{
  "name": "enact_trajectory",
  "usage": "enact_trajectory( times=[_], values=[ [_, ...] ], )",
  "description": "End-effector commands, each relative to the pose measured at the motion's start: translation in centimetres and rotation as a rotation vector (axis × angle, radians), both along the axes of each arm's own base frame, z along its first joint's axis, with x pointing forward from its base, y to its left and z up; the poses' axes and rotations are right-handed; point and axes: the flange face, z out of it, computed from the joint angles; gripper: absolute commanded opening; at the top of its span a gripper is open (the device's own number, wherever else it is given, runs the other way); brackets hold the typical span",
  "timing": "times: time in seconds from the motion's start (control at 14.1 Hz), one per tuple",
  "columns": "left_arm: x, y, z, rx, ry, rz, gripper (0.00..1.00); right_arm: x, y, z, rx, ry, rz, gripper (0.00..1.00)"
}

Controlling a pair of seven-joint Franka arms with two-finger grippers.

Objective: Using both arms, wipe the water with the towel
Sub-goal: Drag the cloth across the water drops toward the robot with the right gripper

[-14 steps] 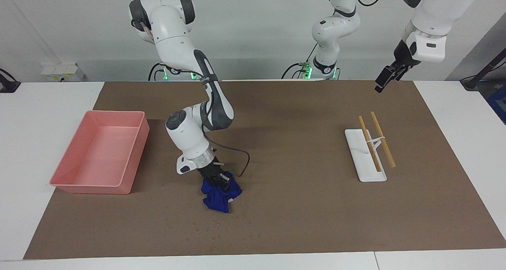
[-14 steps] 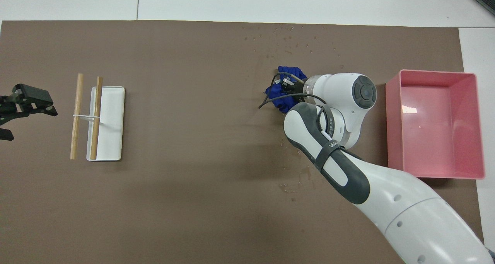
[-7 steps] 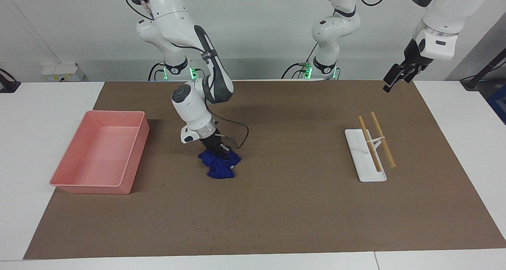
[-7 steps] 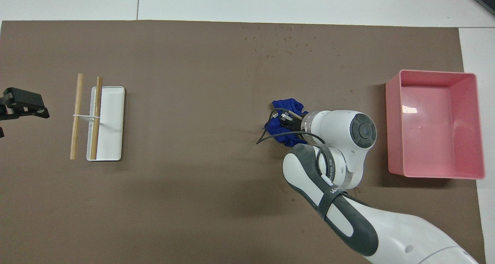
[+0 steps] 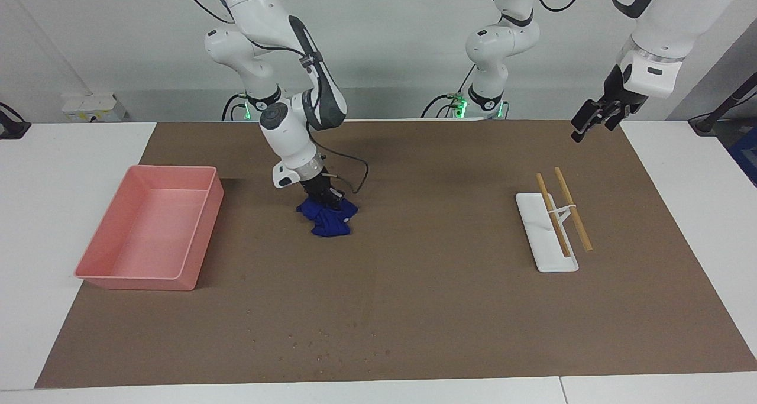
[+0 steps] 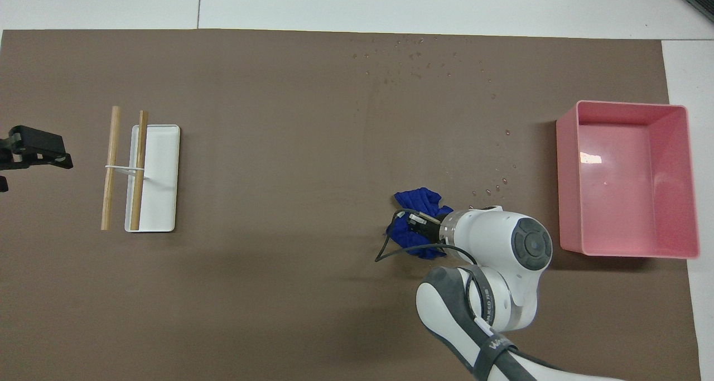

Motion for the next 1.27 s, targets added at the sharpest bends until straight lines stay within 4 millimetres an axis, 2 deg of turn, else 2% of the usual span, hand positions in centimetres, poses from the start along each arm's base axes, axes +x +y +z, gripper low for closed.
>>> enact_trajectory(
  times=[0.0,0.21,0.42,0.5,0.71,0.85,1.2],
  values=[
    [0.2,-0.5,0.3,0.017,-0.021,-0.035,1.00,-6.7,-1.3,-4.8,-0.062,0.160,0.038,0.00],
    [0.8,-0.5,-0.5,0.016,-0.012,-0.049,1.00,-8.9,-0.5,-4.7,-0.057,0.249,0.107,0.00],
    [0.4,-0.9,-0.8,0.015,0.009,-0.059,1.00,-10.5,-0.5,-4.4,-0.049,0.304,0.191,0.00],
    [0.5,-0.9,-1.0,0.016,0.000,-0.069,1.00,-10.8,-0.8,-4.6,-0.047,0.291,0.258,0.00],
    [1.7,-0.6,-2.2,0.017,0.018,-0.076,1.00,-10.1,-2.0,-4.6,-0.035,0.227,0.409,0.00],
    [1.4,-1.0,-2.2,0.014,0.037,-0.082,1.00,-8.4,-4.4,-4.6,-0.032,0.176,0.427,0.00],
    [1.0,-1.0,-2.0,0.013,0.037,-0.082,1.00,-3.1,-13.4,-4.3,-0.031,0.053,0.396,0.00]
  ],
)
